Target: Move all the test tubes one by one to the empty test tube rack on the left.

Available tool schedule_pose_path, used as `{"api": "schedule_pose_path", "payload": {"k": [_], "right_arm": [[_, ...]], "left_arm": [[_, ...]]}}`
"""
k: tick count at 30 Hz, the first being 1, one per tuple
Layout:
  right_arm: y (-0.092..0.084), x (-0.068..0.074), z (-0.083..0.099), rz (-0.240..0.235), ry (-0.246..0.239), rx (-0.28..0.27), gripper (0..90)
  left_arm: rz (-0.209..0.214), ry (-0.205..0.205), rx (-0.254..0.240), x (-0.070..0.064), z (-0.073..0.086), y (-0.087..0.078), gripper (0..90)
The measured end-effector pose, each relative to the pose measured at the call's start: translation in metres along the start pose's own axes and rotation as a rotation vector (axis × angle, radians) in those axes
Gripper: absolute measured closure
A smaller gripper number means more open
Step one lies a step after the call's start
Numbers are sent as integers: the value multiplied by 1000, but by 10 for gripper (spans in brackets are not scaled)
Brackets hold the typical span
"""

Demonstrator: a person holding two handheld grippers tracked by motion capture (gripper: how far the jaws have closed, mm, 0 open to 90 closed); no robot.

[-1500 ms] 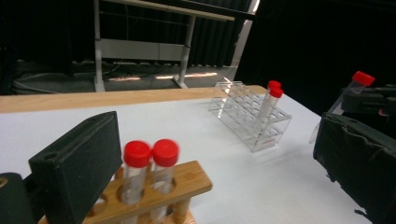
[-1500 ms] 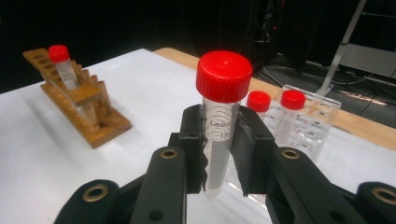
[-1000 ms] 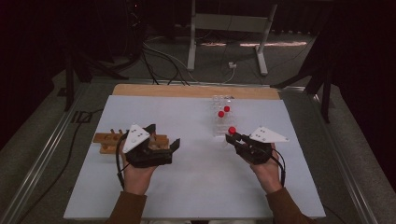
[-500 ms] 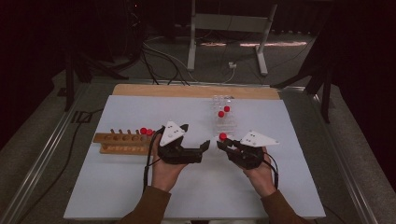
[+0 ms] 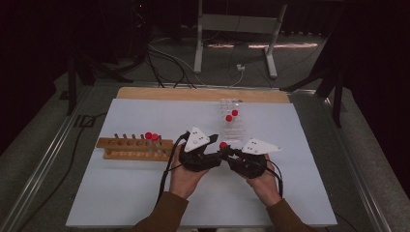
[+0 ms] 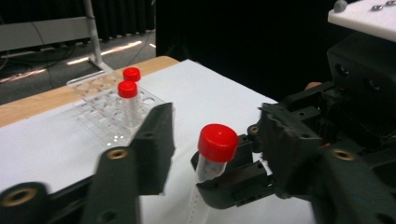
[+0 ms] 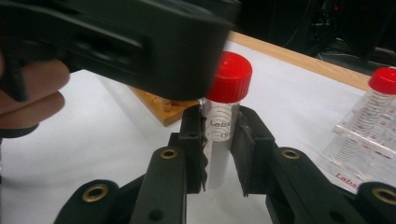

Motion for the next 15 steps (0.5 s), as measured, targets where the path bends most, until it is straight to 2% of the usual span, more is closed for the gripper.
{"api": "schedule_pose_path", "payload": {"k": [7,10,15], "right_arm": [[0,2,-1,-9,-12,0,746],[0,2,0,-11,-10,3,746],[0,2,0,-13,-12,-2,737]], "left_arm": [[-5,7,44,0,6,7,644],[2,10,47,-1,7,7,700],[-7,8,40,0,6,7,712]]}}
Point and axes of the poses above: each handheld gripper's, and its own axes: y roughly forward along the jaws, z roughly out of its underside, x roughly to its left, the point moved 9 cm from there along y, roughly forward along the jaws, and after that the axes turned 2 degrees about y, right-handed, at the moved point
